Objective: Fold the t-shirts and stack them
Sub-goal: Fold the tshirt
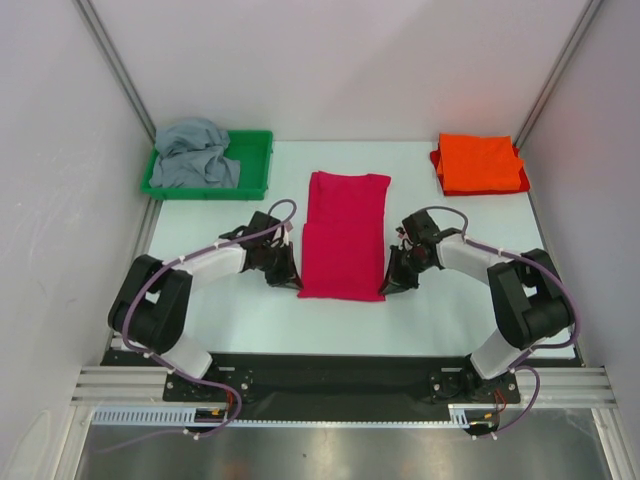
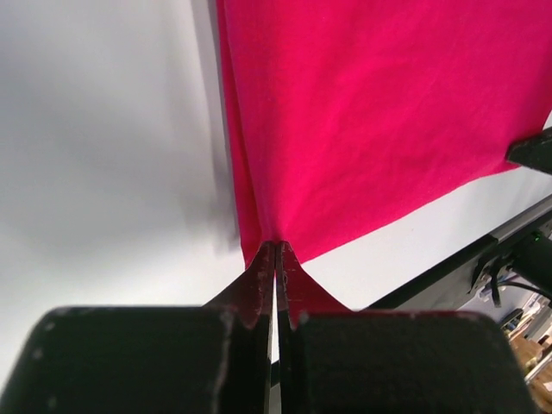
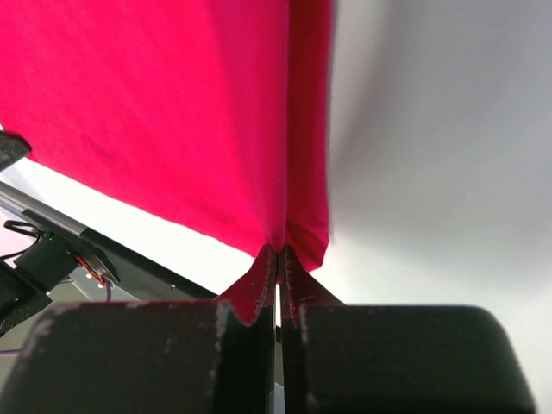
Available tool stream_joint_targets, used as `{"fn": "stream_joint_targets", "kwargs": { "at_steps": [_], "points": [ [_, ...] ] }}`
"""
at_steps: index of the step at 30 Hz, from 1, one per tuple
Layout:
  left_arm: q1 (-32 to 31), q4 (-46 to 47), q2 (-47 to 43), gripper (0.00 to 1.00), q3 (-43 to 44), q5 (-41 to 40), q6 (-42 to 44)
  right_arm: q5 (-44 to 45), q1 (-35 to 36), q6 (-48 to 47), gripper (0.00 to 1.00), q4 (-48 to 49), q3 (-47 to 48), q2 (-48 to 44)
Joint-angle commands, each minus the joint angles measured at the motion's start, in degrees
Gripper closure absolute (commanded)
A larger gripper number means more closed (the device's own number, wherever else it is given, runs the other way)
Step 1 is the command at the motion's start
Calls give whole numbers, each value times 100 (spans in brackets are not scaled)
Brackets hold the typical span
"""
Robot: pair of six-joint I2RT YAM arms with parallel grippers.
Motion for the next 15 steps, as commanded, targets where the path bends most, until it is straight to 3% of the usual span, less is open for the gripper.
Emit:
{"fn": "stream_joint_targets", "kwargs": {
  "at_steps": [1,10,11,13,14,15],
  "points": [
    [-140,-80,-267,100,-142,-57,96,69,2,72,100,126,-104,-174],
    [-140,-89,-302,99,-371,-163,166,25,107,187,100,355,-447,-288],
    [-148,-159,-346,81,-327,-302,201,164,125,178,91,312,-447,-323],
    [-148,-387,-652,63,-327,-496,272,314,116,134,75,66,-429,-595],
    [-148,-467,-784,47,-362,-662,289,332,116,151,60,-13,-464,-718],
    [-148,-537,-942,35,-397,-681,307,324,116,212,55,-40,-612,-963]
  ]
}}
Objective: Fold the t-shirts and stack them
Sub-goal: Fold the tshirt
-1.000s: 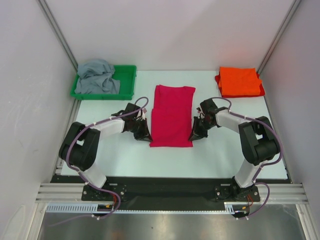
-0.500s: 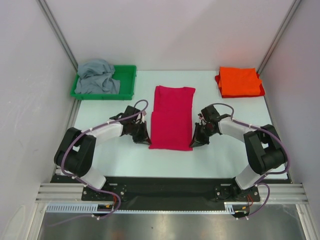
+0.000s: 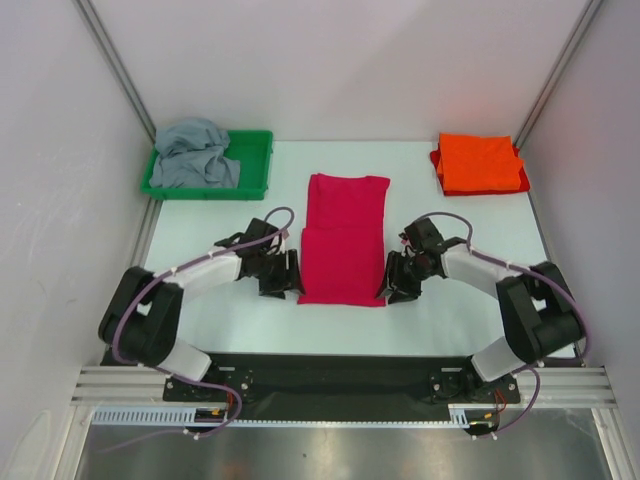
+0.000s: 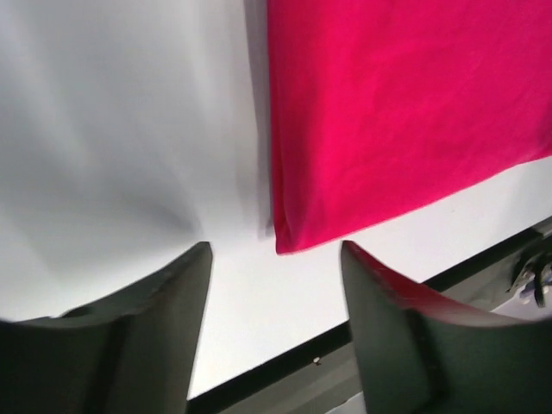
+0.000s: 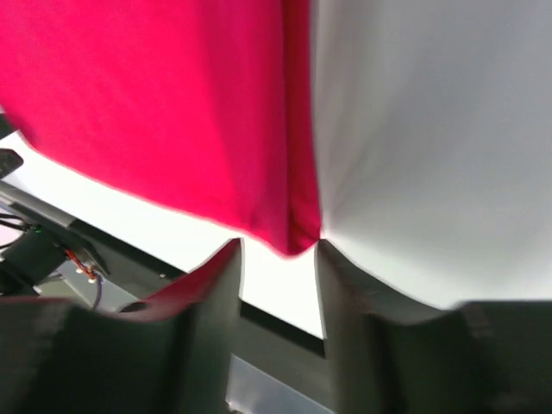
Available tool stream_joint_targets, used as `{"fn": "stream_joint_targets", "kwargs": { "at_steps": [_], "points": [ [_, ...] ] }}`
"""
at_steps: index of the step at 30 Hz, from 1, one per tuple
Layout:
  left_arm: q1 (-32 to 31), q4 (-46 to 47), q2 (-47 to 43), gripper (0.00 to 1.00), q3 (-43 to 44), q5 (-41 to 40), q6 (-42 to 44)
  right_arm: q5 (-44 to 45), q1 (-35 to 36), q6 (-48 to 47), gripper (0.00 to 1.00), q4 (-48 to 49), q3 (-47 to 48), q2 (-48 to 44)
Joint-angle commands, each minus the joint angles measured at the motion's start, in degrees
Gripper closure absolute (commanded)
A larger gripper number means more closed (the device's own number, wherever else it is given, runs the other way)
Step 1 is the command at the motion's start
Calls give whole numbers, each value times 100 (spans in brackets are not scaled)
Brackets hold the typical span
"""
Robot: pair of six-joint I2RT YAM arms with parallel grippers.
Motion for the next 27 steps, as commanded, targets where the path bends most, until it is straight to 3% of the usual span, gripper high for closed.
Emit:
{"fn": "stream_joint_targets", "kwargs": {
  "at_steps": [1,5,10,21,27],
  "points": [
    [-28,-284,-868,31,-95,-342,135,140,24,62,51,-163,-233,-774],
    [-28,-109,-977,28,-402,-53,-50,-26,-142,185,41,118,-664,-1004],
    [24,216,-766,29,-404,123,-77,-105,-370,-226,39,233,-437,-523],
    [244,796,34,30,-597,721,-322,-546,-433,0,45,742,-612,-55],
    [253,569,219,37,-553,739,-402,-423,-310,194,51,795,-673,-29]
  ]
}}
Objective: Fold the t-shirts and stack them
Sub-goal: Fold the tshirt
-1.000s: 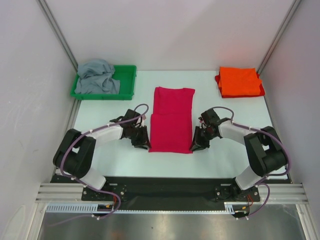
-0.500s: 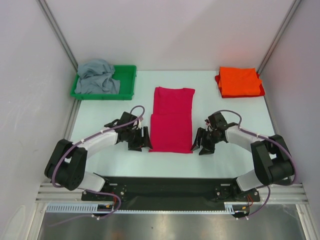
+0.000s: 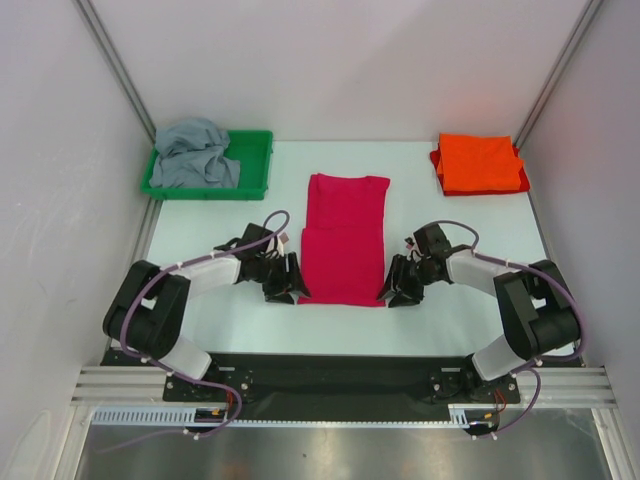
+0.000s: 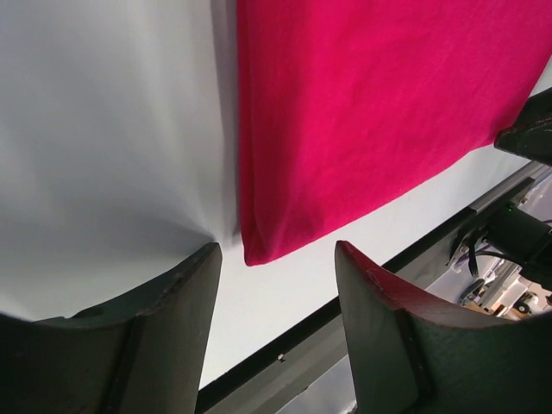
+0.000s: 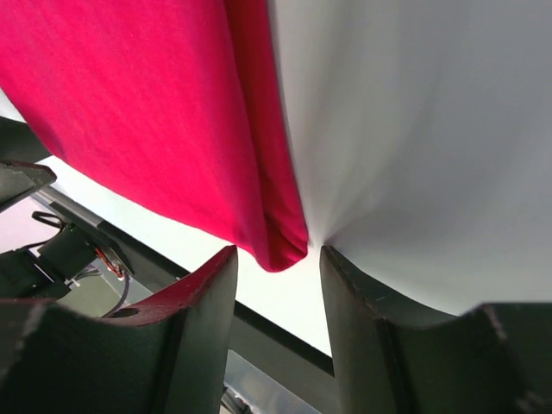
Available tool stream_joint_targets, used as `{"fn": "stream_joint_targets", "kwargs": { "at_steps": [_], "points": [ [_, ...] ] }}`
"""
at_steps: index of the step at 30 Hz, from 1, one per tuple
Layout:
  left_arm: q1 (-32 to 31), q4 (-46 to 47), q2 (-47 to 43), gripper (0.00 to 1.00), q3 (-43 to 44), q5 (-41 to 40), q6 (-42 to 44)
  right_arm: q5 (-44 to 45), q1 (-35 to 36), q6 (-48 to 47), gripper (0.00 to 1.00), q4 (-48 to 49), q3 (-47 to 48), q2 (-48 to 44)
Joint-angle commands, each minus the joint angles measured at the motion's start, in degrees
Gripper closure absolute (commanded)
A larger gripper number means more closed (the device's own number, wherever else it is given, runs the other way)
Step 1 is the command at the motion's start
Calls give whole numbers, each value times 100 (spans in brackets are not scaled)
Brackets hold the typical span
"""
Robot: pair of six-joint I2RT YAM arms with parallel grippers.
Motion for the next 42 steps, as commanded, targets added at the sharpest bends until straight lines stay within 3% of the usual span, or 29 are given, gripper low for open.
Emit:
{"fn": "stream_joint_targets", "kwargs": {
  "at_steps": [1,12,21,26,27,28,36,42],
  "points": [
    [13,-155,112,38,-185,-216,-30,198,73,137,53,175,-114,94],
    [4,-94,498,43,-169,-261,-355,471,135,296,62,272,-131,243],
    [39,-41,647,58,-327,-559,-531,488,117,357,66,421,-237,331],
    [39,-50,858,78,-55,-656,-382,453,134,401,83,474,-184,516],
    [39,-102,850,85,-28,-700,-312,462,152,419,89,439,-167,533],
    [39,-137,850,99,7,-726,-268,531,169,401,100,386,-141,533],
    [-84,-296,123,100,-511,-858,-223,620,319,427,100,-299,-149,-178],
    [-716,-454,-810,100,-1091,-981,-671,724,801,909,100,-537,-727,-1116]
  ]
}}
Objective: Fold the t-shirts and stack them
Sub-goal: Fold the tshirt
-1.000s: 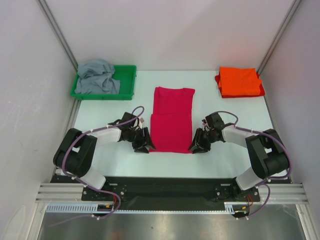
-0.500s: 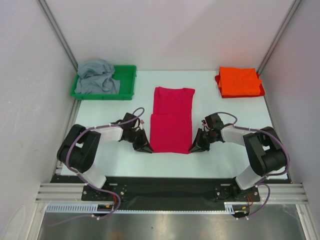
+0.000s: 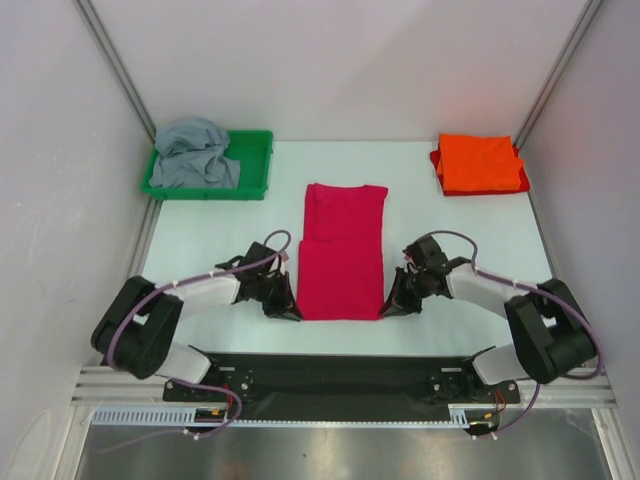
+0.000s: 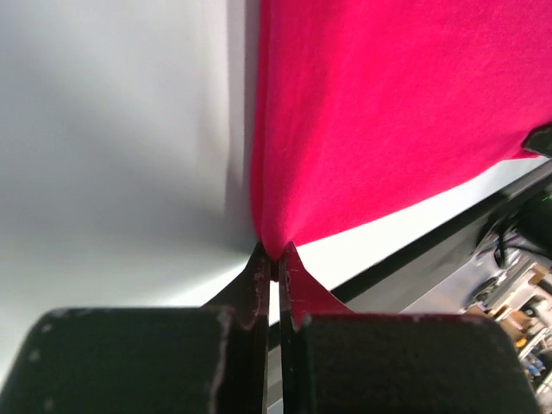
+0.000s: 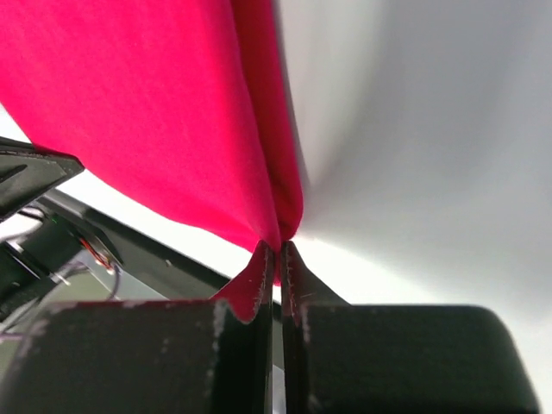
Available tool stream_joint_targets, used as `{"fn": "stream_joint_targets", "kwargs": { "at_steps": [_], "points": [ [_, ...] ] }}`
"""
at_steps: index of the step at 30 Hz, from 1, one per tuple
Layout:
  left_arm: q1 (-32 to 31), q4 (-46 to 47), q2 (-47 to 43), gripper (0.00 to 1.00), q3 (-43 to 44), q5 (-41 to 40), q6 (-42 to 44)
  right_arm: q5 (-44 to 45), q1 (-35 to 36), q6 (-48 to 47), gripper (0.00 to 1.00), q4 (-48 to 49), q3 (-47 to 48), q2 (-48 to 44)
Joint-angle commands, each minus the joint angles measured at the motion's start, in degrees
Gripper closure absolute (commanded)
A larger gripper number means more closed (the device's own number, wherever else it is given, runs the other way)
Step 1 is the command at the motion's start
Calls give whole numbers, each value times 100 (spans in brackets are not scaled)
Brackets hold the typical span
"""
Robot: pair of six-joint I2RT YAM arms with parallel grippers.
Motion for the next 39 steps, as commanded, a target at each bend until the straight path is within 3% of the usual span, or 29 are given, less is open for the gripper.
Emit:
{"fn": "stream_joint_targets", "kwargs": {
  "at_steps": [1,8,14,24,39],
  "points": [
    [-310,-618,-489,100,-540,-660,-125,354,323,373,100,-489,-431,-670],
    [-1021,-1284,-2166,100,-1042,-932,-757,530,1000,1269,100,-962,-1301,-2339],
    [-1435,-1751,-3066,100,-1139,-1108,-1180,758,1466,1990,100,-1613,-1557,-3746],
    [-1585,-1989,-2926,100,-717,-1249,-1005,1136,1976,2289,100,-1728,-1338,-3659],
    [-1585,-2270,-2583,100,-146,-1521,-469,1268,1968,2132,100,-1877,-1022,-3335]
  ]
}}
